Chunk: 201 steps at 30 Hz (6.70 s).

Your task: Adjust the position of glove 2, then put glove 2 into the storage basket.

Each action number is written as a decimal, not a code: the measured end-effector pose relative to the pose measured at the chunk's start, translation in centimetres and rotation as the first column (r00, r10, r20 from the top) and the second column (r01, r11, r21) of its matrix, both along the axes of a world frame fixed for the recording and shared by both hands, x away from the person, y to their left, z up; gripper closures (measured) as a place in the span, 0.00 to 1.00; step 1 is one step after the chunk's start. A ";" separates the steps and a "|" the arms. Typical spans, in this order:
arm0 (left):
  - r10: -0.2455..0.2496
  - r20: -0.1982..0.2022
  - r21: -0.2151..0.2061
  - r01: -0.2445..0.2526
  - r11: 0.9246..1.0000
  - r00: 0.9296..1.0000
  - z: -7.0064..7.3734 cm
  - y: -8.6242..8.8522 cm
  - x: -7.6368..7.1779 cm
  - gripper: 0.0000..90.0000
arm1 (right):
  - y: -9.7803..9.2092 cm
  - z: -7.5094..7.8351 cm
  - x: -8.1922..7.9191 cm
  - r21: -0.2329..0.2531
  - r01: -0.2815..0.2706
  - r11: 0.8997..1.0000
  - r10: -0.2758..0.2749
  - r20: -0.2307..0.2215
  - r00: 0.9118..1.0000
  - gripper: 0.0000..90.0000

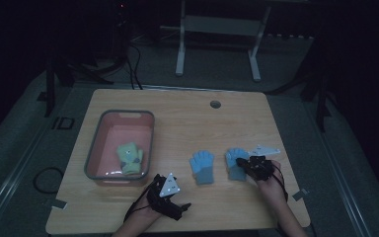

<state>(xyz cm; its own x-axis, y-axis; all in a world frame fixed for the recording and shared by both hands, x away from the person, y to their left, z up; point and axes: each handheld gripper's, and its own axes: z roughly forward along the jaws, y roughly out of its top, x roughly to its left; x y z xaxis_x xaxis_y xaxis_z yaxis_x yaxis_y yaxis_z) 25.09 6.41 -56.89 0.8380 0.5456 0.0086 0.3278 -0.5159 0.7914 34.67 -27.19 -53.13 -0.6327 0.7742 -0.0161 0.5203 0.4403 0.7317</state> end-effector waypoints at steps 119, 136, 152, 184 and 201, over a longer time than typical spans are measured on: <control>-0.143 0.060 0.031 0.141 0.989 0.988 2.8 -5.1 3.9 0.14 | 5.9 2.3 3.0 0.179 -0.184 0.966 0.206 -0.119 0.971 0.18; -0.234 0.084 0.128 0.223 0.966 0.969 2.0 -7.0 5.4 0.33 | 8.4 -0.3 5.6 0.103 -0.165 0.981 0.181 -0.165 0.970 0.31; -0.220 0.094 0.220 0.195 0.956 0.971 1.5 -7.8 5.8 0.67 | 9.0 -1.9 4.7 0.052 -0.203 0.978 0.209 -0.180 0.961 0.61; -0.229 0.101 0.250 0.199 0.948 0.968 7.1 -6.2 5.7 0.85 | 10.1 3.1 4.4 0.181 -0.239 0.954 0.270 -0.170 0.948 0.87; -0.204 0.121 0.275 0.165 0.947 0.972 10.4 -3.5 5.8 0.85 | 12.7 6.6 4.9 0.202 -0.283 0.938 0.311 -0.125 0.942 0.87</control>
<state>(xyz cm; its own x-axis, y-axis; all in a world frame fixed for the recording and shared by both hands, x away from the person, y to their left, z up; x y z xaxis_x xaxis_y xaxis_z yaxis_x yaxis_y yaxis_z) 30.85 2.92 -46.48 0.9025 0.3441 0.2592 0.0988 -0.7509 0.6530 39.52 -14.45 -46.49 -0.8180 0.5318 0.2193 0.4971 0.4616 0.7348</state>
